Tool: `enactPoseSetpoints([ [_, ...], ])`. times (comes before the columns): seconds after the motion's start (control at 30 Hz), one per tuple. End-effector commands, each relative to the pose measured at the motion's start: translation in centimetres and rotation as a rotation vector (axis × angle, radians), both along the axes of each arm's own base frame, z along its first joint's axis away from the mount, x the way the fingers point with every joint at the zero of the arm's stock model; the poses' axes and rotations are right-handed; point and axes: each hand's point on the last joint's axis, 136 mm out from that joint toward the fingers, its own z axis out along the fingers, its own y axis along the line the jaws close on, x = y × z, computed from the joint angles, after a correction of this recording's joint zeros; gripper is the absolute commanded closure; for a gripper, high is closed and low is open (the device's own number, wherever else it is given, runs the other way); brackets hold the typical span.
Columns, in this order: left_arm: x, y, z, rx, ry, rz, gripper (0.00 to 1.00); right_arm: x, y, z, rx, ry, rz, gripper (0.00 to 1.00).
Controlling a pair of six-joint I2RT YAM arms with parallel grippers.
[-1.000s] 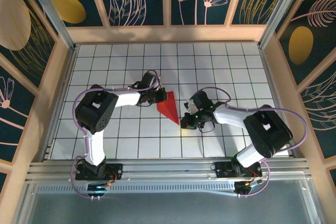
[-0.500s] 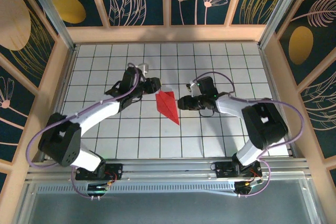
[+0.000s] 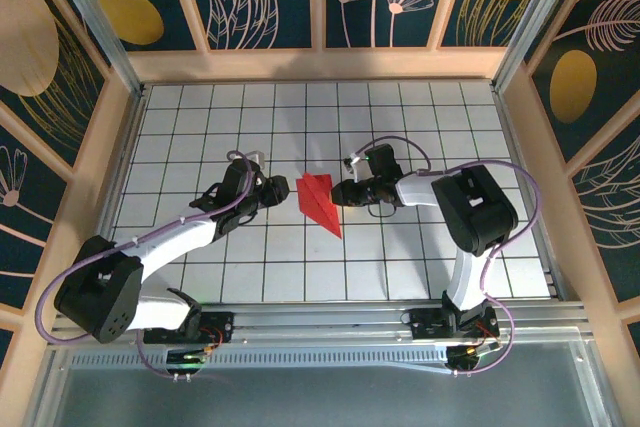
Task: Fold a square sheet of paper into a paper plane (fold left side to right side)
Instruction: Turn over the paper at the center of the table.
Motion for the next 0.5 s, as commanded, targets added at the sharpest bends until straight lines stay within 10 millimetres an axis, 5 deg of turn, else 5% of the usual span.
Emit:
enactPoseSetpoints([
  [0.0, 0.3, 0.5, 0.7, -0.006, -0.017, 0.030, 0.51, 0.5, 1.0, 1.3, 0.053, -0.032, 0.024, 0.80],
  [0.17, 0.6, 0.4, 1.9, -0.039, -0.044, 0.045, 0.48, 0.5, 1.0, 3.2, 0.076, -0.064, 0.019, 1.00],
  [0.33, 0.7, 0.6, 4.8, -0.121, -0.118, 0.070, 0.35, 0.6, 0.3, 7.1, 0.136, -0.137, -0.003, 1.00],
  [0.47, 0.3, 0.5, 9.5, -0.315, -0.246, 0.036, 0.24, 0.3, -0.8, 12.0, 0.261, -0.225, -0.033, 1.00],
])
